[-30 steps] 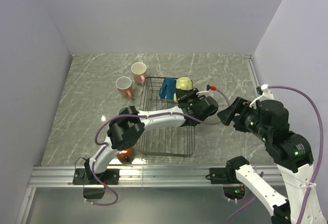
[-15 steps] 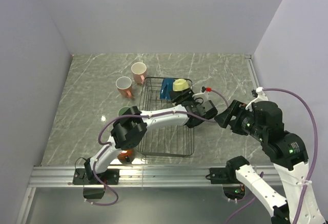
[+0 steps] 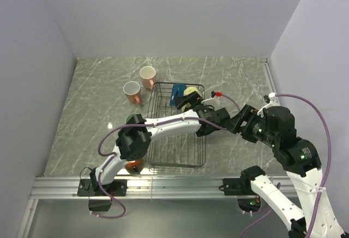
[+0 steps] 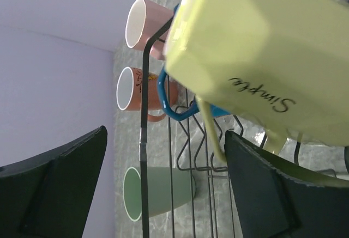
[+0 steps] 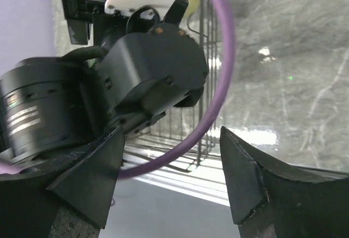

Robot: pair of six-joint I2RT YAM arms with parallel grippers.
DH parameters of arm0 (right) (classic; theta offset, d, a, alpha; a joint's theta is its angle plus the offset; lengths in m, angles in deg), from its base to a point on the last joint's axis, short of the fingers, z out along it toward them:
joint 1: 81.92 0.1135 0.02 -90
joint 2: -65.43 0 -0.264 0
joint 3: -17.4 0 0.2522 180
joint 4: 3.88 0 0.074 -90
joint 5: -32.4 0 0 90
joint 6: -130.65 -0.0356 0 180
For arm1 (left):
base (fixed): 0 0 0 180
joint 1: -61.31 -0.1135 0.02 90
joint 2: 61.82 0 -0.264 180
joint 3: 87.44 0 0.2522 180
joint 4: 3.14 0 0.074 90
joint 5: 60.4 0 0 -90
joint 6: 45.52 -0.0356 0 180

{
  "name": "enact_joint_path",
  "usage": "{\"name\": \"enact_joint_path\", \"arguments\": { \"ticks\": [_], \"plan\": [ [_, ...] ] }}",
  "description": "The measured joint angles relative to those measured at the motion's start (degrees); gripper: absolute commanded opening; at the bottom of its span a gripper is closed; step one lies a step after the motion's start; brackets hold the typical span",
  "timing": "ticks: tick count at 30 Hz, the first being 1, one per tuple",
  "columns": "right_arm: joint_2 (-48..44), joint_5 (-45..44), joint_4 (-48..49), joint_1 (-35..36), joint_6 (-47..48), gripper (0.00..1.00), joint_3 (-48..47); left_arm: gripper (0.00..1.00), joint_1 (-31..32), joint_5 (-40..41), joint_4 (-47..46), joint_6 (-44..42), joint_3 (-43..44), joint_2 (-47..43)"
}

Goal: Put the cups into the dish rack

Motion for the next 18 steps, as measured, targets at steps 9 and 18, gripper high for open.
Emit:
{"name": "enact_joint_path", "arguments": {
  "ticks": [9, 18],
  "plan": [
    [0.0, 3.0, 5.2, 0.0, -2.5, 0.75, 0.5, 0.99, -0.1, -6.7, 4.4, 1.2, 2.8, -5.7],
    [0.2, 6.3, 10.2, 0.2, -4.5, 0.74, 0.5, 0.99, -0.5, -12.2, 5.7, 2.0, 3.7, -11.6]
  ]
}}
